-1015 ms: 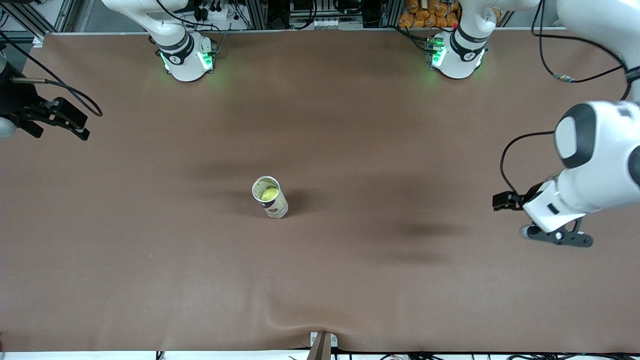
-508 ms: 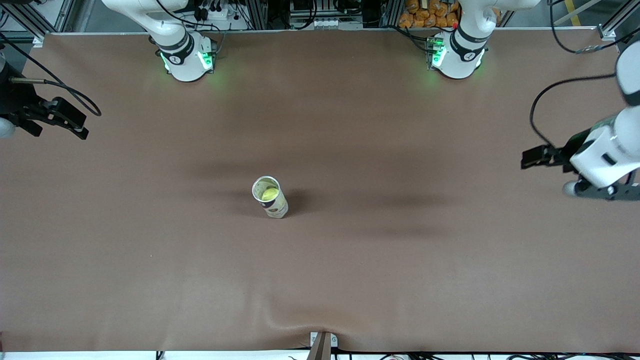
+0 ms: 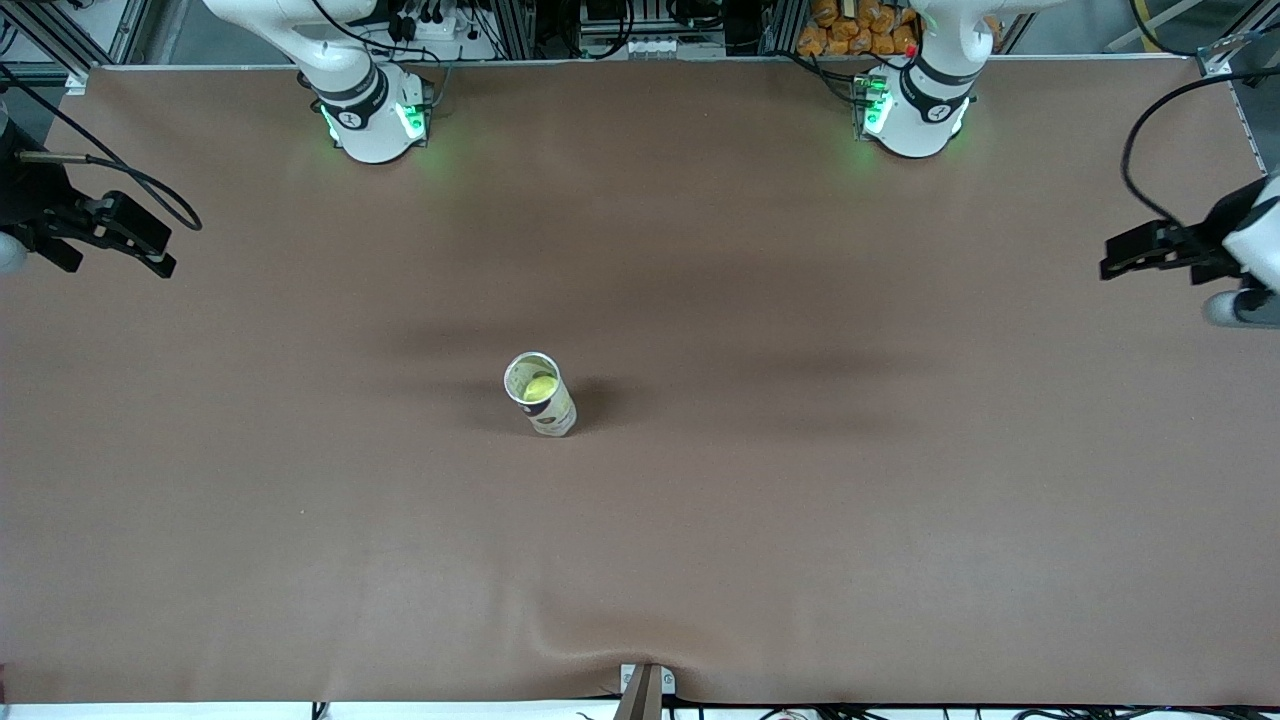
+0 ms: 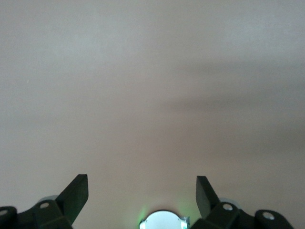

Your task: Insert tennis ball vertically with right arm

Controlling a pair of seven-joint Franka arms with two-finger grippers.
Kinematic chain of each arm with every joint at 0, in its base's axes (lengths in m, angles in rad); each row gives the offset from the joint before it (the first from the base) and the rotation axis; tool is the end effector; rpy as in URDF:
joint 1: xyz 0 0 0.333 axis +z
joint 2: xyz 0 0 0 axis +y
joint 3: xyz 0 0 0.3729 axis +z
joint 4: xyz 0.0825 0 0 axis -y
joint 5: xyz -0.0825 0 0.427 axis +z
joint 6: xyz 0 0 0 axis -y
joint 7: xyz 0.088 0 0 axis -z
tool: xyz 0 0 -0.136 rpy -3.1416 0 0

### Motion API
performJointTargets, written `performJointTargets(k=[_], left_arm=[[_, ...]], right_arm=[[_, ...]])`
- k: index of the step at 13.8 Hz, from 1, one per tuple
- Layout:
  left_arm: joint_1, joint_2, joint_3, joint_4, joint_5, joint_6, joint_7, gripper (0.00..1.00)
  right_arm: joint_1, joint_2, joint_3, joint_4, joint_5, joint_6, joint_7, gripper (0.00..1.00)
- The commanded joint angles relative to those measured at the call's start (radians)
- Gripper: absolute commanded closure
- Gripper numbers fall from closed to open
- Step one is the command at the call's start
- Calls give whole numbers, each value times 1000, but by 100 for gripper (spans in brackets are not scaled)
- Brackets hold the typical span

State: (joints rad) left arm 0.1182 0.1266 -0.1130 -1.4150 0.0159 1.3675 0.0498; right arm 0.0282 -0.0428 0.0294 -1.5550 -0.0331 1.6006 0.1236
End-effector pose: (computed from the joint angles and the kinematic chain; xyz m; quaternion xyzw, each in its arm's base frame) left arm 0.6161 0.0105 0.6387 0.9960 -0.0215 -0.0865 0.0016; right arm 0.5868 0.0299 0.6888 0.9983 -0.0332 0.0455 0.0131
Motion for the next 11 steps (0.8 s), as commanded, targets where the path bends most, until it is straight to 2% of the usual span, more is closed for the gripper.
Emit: performJointTargets(k=[1,4,6,11], left_arm=[[119,-41,-124,-15,16,-28,-33,0],[113,-48,-134,-10,33,-27,-38,0],[110,-51,-132,-9,21,-30,-126,0],[100,-67,-137,-10,-22,-33,-146,0]], right_arm=[[-5,4,9,23,-8,-15,-4,0],[-7,4,9,23,-11,-16,-4,0],[-14,4,9,23,-10,-16,-4,0],[-16,4,9,21,-10,-18,-4,0]])
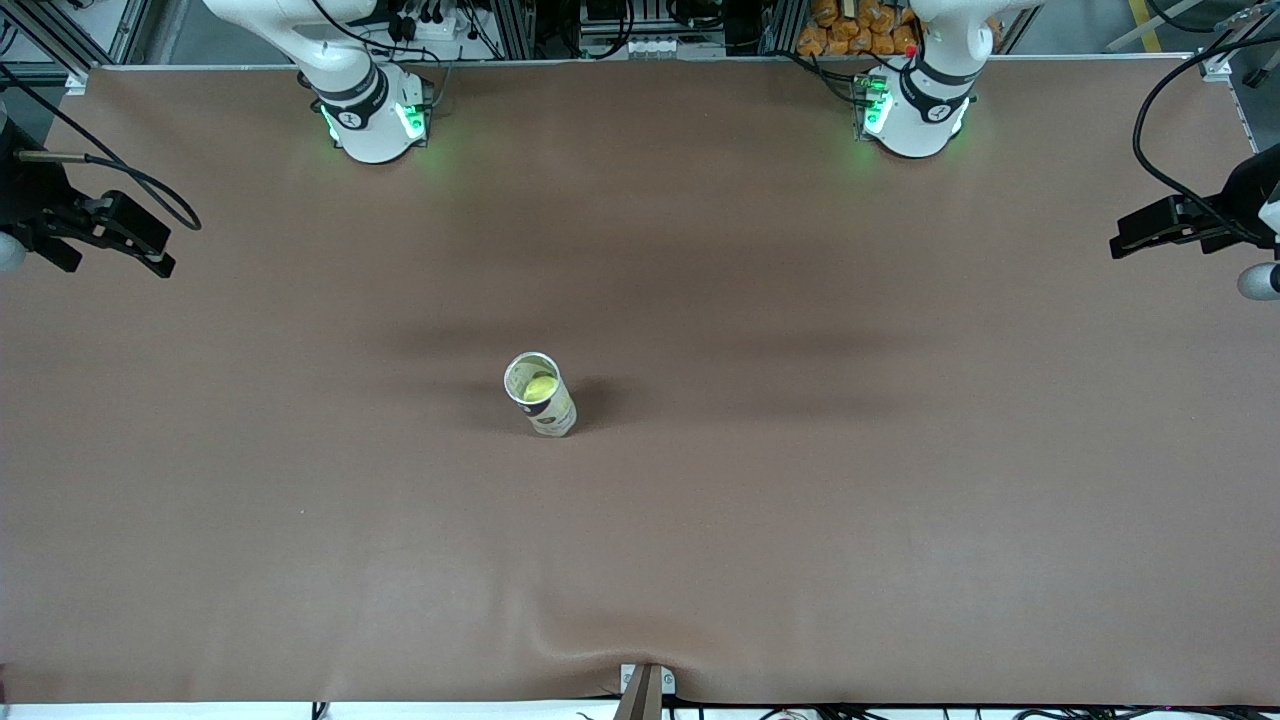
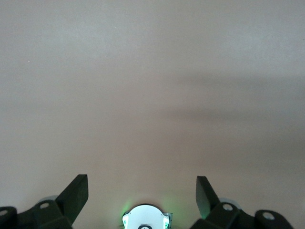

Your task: Insert tennis ball vertically with right arm

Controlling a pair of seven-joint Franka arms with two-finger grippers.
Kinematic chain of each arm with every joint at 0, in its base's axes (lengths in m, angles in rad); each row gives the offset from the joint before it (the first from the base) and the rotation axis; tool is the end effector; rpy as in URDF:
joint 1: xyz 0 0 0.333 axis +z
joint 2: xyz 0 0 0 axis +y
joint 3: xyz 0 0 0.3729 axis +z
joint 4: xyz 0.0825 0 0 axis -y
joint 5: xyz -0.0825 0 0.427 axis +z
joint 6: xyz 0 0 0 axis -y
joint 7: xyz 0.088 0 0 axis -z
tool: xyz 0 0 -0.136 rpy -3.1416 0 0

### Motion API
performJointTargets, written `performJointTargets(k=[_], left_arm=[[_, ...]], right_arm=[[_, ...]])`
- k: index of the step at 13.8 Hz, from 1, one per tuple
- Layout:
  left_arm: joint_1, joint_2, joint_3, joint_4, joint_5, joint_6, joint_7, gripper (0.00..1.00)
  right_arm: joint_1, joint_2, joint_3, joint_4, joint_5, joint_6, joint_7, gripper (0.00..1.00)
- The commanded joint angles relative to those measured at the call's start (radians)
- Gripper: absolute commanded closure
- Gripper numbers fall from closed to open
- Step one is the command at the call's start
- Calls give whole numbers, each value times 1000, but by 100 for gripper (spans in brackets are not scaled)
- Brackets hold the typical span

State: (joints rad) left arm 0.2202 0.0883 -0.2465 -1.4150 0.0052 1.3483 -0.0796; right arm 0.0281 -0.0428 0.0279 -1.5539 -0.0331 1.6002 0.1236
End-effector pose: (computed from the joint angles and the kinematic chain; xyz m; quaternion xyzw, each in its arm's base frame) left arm 0.6006 -0.0074 0.6618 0.9967 0.0266 -0.0764 0.0042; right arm 0.5868 0.0289 0.6894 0.9983 -0.0340 0.0459 0.0131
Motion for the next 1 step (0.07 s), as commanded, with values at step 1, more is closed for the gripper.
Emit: performJointTargets(k=[1], left_arm=[[-2,-28,-2,-10,-10,-14,-16,0]], right_arm=[[-17,4,10,20,-10,-17,-4,0]])
